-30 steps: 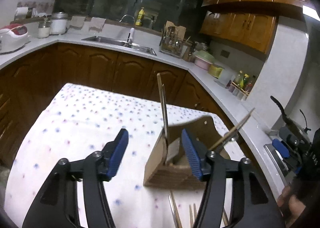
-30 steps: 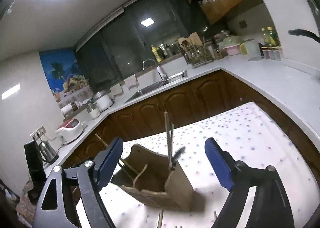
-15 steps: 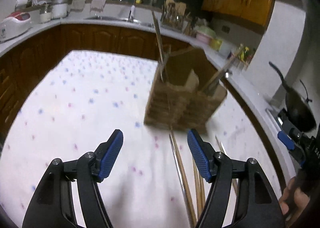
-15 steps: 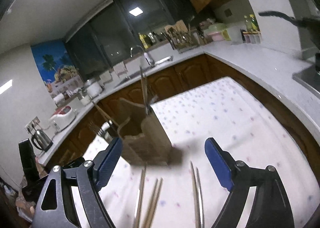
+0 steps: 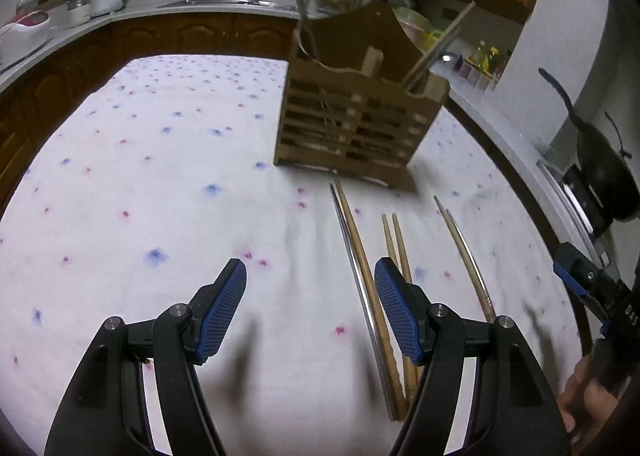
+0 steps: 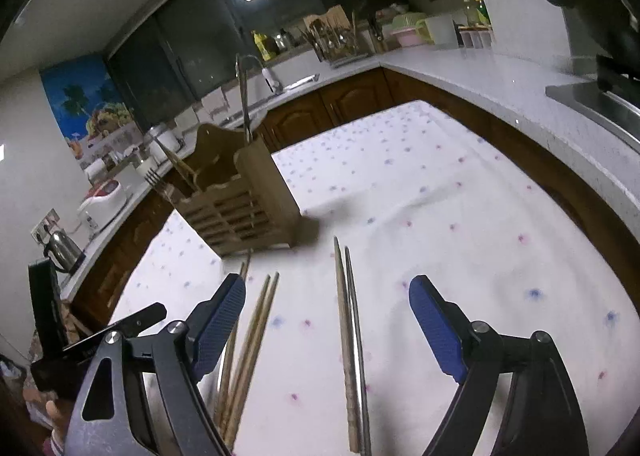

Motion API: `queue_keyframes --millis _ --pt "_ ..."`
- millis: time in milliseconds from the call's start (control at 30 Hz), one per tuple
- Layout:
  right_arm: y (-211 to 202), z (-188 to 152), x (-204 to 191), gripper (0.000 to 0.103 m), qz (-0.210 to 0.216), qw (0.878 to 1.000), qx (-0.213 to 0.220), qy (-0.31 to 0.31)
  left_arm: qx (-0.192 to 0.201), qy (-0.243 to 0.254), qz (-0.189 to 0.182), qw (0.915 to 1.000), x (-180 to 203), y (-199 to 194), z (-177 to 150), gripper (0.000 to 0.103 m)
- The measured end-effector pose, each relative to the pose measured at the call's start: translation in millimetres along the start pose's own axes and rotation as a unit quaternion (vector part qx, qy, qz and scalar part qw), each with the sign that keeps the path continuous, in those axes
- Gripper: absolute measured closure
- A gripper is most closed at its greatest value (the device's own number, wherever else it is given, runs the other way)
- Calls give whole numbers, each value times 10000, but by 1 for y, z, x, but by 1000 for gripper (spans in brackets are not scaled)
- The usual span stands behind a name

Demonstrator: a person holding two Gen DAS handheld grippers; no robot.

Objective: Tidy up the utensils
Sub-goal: 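Move both open grippers back down to the chopsticks on the cloth, then grasp a metal chopstick with the left gripper while the right gripper grasps a wooden one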

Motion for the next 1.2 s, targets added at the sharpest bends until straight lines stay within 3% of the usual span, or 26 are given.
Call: queue_keyframes --millis 100,200,400,467,633,733,767,867,1033,1200 --pt "5 -6 -1 21 -64 9999 -72 -63 -146 139 54 9998 8 10 -5 35" --pt "11 -11 -3 33 -116 9996 -204 -171 -293 311 121 9990 16 24 -8 39" --pt "32 -24 -8 61 -235 9970 -585 -452 -710 410 53 9966 22 51 -14 59" --pt "40 -30 -11 68 -287 9952 -729 -583 -868 462 25 9952 26 59 -18 71" --pt "61 -45 -14 89 -383 9892 -1127 -860 -820 635 55 9946 27 59 -20 71" --pt "65 -51 -13 91 -438 9872 -1185 -972 -850 673 106 9940 22 56 -20 71" --pt "64 -52 -13 92 -449 9869 -1187 -995 -888 683 190 9935 19 56 -21 79" --pt "58 -55 -11 95 -396 9865 -1230 -1006 -888 990 305 9906 17 51 -28 82" --pt "40 -67 -9 95 -292 9851 -1306 -1080 -1029 740 -76 9919 6 37 -35 83" --pt "34 -69 -9 95 -289 9858 -1337 -978 -963 419 -493 9932 18 43 -15 83"
Point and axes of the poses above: each gripper's, at about its wrist camera, not at the fingertips, and y roughly the way its jaws point, x to its right, z to its top, the point moved 4 cm from there along y, roughly the way its jaws point, and after that the axes turned 7 degrees about -z, right-handed, at the moved point
